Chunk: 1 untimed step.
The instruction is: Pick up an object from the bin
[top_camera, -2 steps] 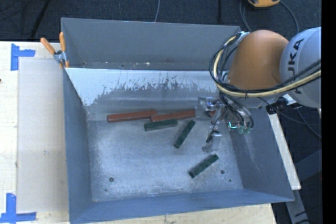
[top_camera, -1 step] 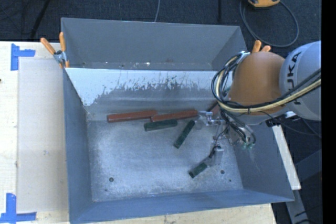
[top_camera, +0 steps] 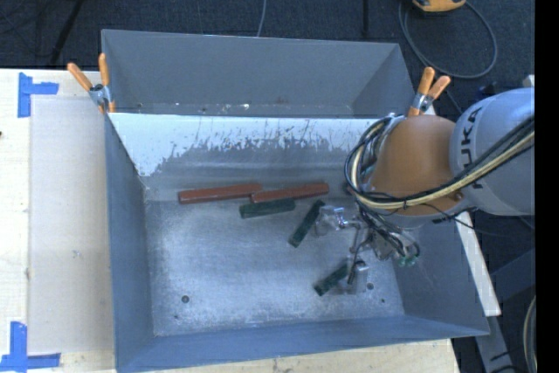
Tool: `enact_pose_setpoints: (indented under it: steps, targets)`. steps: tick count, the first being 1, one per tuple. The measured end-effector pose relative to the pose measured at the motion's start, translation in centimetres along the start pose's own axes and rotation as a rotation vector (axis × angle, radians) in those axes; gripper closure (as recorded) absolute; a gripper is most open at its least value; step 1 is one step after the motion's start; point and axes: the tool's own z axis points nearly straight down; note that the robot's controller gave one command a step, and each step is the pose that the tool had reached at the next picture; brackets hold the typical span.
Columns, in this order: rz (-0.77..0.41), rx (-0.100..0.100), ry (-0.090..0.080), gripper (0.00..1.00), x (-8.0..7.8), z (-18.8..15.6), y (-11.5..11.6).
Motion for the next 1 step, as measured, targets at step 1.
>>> enact_pose_setpoints:
  steps: [1]
  targets:
    - [-0.161, -0.001, 0.002, 1.0, 1.87, 0.42, 2.02]
